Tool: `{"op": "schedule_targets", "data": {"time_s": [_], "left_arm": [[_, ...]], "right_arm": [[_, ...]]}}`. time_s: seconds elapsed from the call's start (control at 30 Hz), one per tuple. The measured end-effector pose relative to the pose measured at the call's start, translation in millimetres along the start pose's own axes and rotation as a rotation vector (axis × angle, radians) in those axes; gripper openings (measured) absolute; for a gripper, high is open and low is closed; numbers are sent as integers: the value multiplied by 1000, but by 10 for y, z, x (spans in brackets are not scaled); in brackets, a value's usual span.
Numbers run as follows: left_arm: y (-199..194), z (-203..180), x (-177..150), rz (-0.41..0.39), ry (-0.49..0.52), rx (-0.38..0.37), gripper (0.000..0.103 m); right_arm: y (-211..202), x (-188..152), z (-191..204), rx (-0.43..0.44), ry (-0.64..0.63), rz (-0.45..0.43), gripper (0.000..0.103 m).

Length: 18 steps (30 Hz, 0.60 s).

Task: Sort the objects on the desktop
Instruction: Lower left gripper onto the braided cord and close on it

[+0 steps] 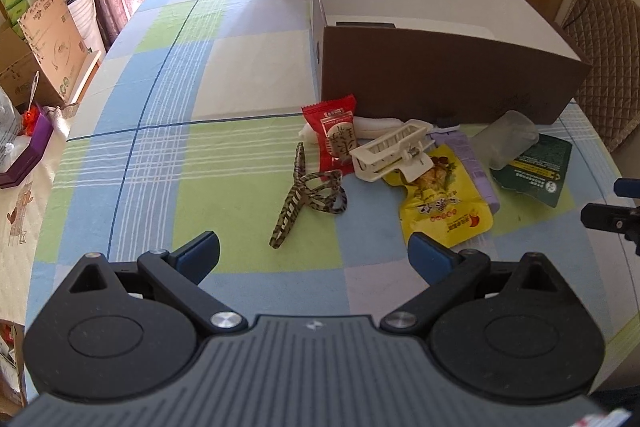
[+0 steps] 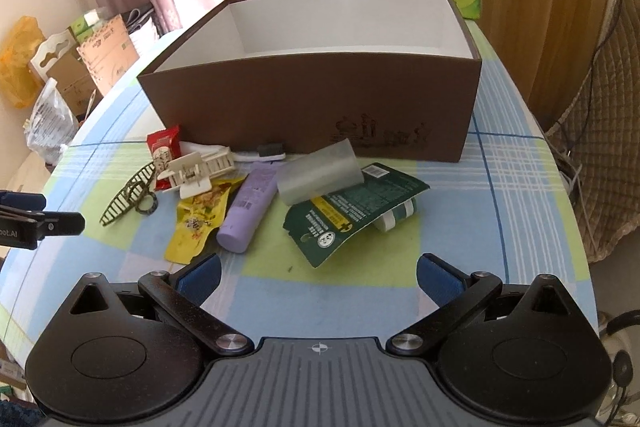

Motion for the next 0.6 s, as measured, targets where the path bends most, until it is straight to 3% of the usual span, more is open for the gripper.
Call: {"op": "schedule_targets", "data": {"time_s": [0.6], "left_arm": [[758,59,228,30,112,-28,90]], "right_arm": [[265,147,-241,-63,95,13,101]]}}
Point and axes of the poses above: each gripper's, at about its wrist camera, not at the fingertips, and y roughly the way its jaws point, z to its left, x to its top, the point moved 7 cm from there along y, roughly the way its jaws point, and after that the axes turned 3 degrees about -x, right-handed, at the moved point
